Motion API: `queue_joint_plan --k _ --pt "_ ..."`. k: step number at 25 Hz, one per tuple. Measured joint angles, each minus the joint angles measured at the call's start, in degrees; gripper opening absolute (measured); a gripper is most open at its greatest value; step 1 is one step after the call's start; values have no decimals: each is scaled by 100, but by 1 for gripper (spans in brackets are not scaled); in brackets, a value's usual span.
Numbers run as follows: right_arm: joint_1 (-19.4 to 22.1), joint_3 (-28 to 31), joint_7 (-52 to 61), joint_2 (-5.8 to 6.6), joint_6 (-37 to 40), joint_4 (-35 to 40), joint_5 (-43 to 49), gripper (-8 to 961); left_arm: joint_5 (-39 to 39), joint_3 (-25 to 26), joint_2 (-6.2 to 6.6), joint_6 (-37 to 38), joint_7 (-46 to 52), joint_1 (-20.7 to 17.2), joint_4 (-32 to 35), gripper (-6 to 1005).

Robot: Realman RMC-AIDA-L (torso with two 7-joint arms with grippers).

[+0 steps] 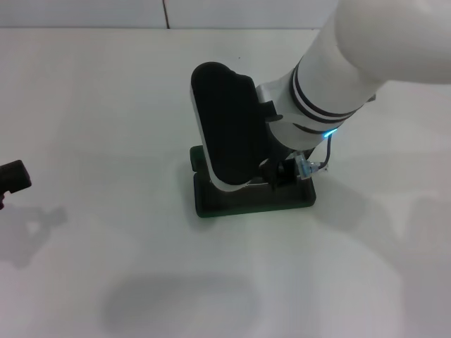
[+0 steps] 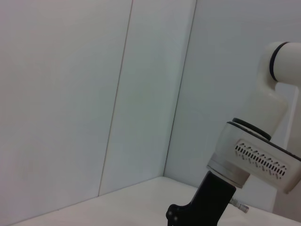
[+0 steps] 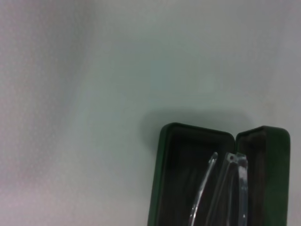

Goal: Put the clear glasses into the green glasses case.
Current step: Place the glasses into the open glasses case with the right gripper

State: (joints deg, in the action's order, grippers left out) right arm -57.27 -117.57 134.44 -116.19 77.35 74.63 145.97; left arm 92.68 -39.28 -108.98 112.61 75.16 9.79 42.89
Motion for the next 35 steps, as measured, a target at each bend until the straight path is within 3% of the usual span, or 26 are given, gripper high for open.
queue_joint_plan --k 20,35 --pt "-47 -302 6 0 -375 -260 167 109 44 0 -96 -53 -212 -4 -103 51" --pt "-78 -351 11 0 -387 -294 68 109 113 0 -96 -73 -358 -3 -235 52"
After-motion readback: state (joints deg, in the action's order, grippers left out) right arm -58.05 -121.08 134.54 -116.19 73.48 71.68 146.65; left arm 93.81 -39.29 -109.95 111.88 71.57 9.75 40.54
